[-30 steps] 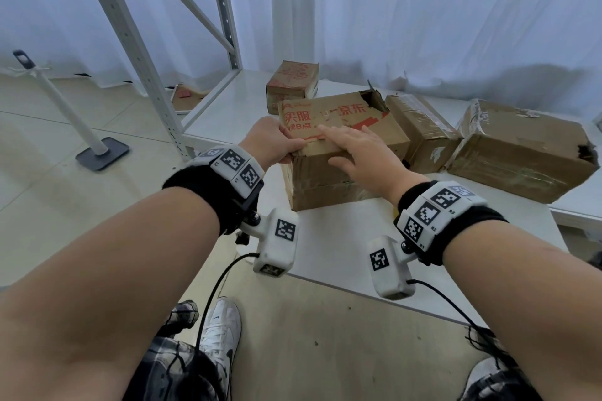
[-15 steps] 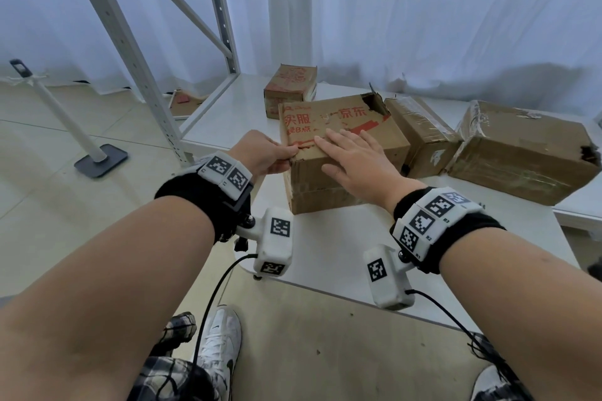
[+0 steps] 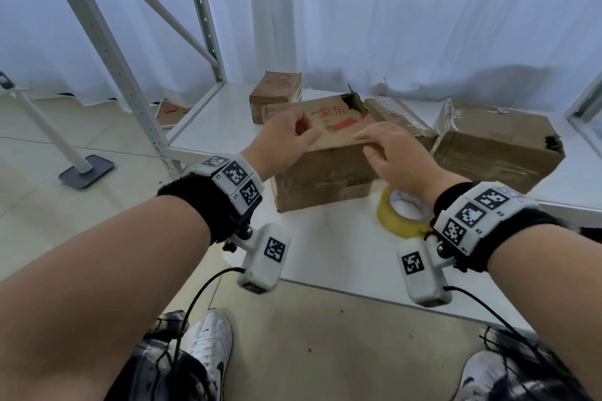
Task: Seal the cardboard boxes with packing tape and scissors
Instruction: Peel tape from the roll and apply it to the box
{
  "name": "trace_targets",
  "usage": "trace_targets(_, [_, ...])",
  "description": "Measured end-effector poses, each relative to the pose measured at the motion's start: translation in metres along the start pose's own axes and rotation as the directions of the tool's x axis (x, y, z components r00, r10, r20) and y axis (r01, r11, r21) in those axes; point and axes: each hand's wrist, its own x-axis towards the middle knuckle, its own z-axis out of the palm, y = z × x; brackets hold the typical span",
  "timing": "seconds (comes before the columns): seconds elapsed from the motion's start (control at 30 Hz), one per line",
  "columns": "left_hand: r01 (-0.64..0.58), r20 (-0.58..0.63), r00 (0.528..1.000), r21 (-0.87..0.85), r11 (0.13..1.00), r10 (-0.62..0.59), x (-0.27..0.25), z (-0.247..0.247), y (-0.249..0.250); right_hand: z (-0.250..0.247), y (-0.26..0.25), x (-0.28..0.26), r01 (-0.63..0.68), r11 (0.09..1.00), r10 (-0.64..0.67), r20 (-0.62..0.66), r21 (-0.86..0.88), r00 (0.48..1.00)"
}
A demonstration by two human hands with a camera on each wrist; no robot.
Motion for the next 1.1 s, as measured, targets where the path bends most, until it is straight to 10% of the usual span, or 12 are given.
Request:
trace_targets(0.17, [-0.178, 0.240, 0.963, 0.208, 0.962, 0.126, 0.001, 0.057, 0.030, -0.021, 0.038, -0.042, -0.205, 0.976, 0.213, 0.124, -0.075, 0.969])
trace_targets(0.53, [-0.611, 0.719, 0.690, 0.518, 0.598, 0.082, 0.010, 0.189, 0.036, -0.008, 0.109, -0.090, -0.577, 0.809, 0.576, 0.347, -0.112, 0.740])
trace_targets(0.7, [-0.500, 0.703, 0.709, 0.434, 0.749, 0.066, 0.010, 0.185, 0.027, -0.008, 0.113, -0.092, -0.629, 0.761, 0.543, 0.375, 0.160, 0.751])
trace_targets(0.8, [-0.140, 0.661, 0.748, 0.067, 0.988, 0.062, 0.013, 0.152, 0.041, -0.020, 0.095, -0.082, -0.533, 0.724, 0.479, 0.236, 0.438, 0.845])
trace_targets(0.9, [0.135, 0.585, 0.810, -0.243, 0.961, 0.034, 0.011, 0.108, 0.063, -0.040, 0.067, -0.062, -0.433, 0.648, 0.454, 0.138, 0.626, 0.880])
trace_targets(1.1, [0.055, 0.197, 0.980, -0.405, 0.912, 0.029, -0.004, 0.038, 0.089, -0.073, 0.003, -0.025, -0.379, 0.495, 0.393, 0.188, 0.782, 0.900])
